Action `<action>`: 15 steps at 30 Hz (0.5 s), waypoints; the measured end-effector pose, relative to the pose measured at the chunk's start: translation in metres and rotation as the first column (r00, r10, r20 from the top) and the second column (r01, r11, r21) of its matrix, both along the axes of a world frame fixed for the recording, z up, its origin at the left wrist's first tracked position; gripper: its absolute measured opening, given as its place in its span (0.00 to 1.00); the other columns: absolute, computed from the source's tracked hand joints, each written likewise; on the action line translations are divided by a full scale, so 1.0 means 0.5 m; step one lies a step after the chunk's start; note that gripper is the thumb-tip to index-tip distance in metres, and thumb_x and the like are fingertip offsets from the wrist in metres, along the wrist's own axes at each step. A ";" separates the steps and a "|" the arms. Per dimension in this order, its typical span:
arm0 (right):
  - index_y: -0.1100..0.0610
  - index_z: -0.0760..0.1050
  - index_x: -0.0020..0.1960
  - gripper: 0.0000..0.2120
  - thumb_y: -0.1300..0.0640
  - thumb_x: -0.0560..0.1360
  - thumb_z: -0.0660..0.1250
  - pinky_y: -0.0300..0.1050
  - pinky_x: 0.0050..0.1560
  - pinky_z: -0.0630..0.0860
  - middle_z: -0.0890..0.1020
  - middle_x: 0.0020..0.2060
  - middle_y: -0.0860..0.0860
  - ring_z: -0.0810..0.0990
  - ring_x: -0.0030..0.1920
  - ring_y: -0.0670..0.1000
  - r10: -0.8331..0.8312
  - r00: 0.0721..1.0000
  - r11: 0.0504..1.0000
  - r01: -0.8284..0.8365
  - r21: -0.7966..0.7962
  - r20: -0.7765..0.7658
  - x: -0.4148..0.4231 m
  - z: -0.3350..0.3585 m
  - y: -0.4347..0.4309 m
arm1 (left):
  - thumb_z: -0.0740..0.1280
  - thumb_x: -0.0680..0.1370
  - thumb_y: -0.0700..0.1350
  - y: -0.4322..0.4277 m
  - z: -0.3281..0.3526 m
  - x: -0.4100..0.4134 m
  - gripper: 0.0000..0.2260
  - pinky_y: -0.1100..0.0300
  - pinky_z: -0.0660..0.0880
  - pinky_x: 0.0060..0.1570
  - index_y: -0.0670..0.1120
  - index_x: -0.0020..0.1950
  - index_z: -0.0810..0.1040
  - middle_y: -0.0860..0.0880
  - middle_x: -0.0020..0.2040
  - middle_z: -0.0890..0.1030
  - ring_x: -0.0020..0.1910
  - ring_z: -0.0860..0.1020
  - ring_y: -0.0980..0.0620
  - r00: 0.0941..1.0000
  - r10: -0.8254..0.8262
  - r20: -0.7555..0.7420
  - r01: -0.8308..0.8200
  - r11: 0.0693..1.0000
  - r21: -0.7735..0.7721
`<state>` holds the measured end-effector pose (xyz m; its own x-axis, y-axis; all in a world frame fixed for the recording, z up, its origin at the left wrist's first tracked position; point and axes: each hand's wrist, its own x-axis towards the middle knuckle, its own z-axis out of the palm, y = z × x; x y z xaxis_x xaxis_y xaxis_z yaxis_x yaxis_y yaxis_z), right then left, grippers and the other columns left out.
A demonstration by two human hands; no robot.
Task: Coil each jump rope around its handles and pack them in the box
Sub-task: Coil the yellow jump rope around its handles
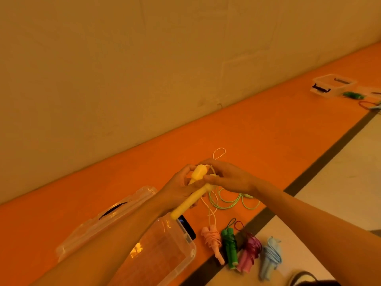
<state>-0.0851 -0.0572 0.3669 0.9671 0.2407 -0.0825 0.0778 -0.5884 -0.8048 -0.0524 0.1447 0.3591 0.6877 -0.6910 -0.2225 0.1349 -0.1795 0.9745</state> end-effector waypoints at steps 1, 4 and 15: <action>0.47 0.73 0.65 0.19 0.39 0.79 0.61 0.38 0.47 0.74 0.80 0.51 0.43 0.78 0.48 0.39 -0.031 1.000 0.999 0.031 0.039 0.003 0.000 -0.002 0.001 | 0.69 0.79 0.48 -0.001 -0.003 0.005 0.16 0.60 0.75 0.30 0.52 0.65 0.70 0.45 0.45 0.84 0.33 0.81 0.53 1.000 0.001 0.021 -0.001 1.000 0.021; 0.53 0.75 0.62 0.14 0.48 0.81 0.63 0.35 0.36 0.74 0.80 0.44 0.46 0.79 0.38 0.39 -0.125 0.992 0.982 0.125 0.140 -0.013 0.000 -0.003 0.006 | 0.71 0.78 0.47 -0.006 -0.011 0.019 0.17 0.60 0.77 0.31 0.52 0.64 0.70 0.44 0.48 0.84 0.35 0.82 0.51 0.997 0.000 0.082 -0.006 0.997 0.078; 0.55 0.75 0.59 0.08 0.55 0.80 0.66 0.44 0.32 0.75 0.81 0.40 0.51 0.78 0.32 0.47 -0.192 0.973 0.965 0.163 0.204 0.130 0.002 -0.009 0.038 | 0.79 0.70 0.53 0.017 0.010 0.014 0.25 0.58 0.80 0.43 0.54 0.61 0.71 0.56 0.55 0.80 0.49 0.81 0.57 0.925 0.047 0.378 -0.138 0.966 0.219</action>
<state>-0.0843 -0.0384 0.3625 0.9936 0.0615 0.0943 0.1118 -0.4401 -0.8909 -0.0456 0.1533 0.3639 0.8105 -0.5786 -0.0913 -0.1962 -0.4150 0.8884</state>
